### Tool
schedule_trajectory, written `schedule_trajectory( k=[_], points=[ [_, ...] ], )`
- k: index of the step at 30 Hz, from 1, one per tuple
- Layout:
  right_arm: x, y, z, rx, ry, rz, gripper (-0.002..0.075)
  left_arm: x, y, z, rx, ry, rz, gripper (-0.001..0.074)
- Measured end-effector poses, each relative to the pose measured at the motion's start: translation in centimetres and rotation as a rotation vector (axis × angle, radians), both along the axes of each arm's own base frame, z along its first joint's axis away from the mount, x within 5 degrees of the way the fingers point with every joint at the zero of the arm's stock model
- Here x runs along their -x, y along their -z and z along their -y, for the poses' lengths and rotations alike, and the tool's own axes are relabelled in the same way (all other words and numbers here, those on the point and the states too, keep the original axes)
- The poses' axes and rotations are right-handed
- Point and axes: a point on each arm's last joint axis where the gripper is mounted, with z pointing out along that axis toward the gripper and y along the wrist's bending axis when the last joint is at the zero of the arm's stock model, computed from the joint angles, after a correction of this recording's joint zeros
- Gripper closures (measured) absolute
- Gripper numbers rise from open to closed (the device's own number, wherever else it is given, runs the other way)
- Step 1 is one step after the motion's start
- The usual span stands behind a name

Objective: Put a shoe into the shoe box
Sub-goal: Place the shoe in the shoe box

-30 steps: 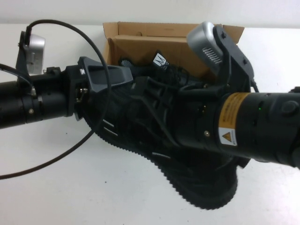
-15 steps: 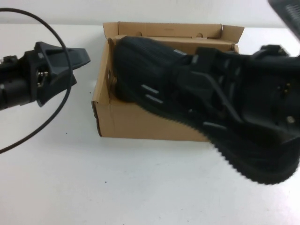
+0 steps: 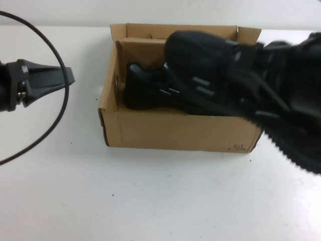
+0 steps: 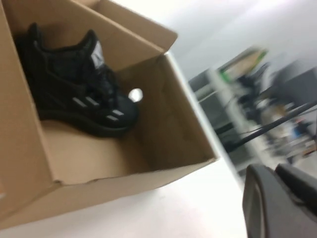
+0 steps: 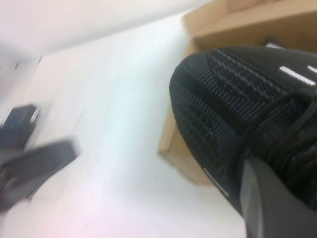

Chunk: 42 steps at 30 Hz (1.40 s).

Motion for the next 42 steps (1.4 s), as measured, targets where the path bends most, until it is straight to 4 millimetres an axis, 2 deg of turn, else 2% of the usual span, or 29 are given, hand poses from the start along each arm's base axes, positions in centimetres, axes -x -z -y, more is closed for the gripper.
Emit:
schedule_trajectory(
  k=[6,12,20,28,31,35,42],
  points=[
    [-2.7,-0.3,2.2,-0.044,0.031,0.022,0.0722,3.0,-3.1,-0.6,-0.251,-0.104,0.163,0.0736],
    [-6.4,1.7,2.2,-0.068,-0.021,-0.047,0.0722,8.6,-6.7,-1.1,-0.463,-0.234,0.361,0.0736],
    [-12.8,3.9,0.4,-0.068,-0.305,-0.124,0.0722,13.4,-7.8,-1.1,-0.568,-0.296,0.399,0.0736],
    [-20.3,6.3,0.1,-0.047,-0.500,-0.160,0.0722,17.6,-9.2,-0.7,-0.554,-0.360,0.511,0.0736],
    [-22.4,7.8,-0.4,-0.036,-0.546,-0.183,0.0722,18.4,-9.3,-0.7,-0.548,-0.383,0.527,0.0736],
    [-24.1,9.6,-1.1,-0.061,-0.578,-0.221,0.0722,18.4,-9.3,-0.8,-0.557,-0.399,0.518,0.0736],
    [-25.6,13.3,-1.7,-0.093,-0.591,-0.315,0.0722,18.3,-9.2,-1.1,-0.572,-0.419,0.502,0.0736]
  ],
)
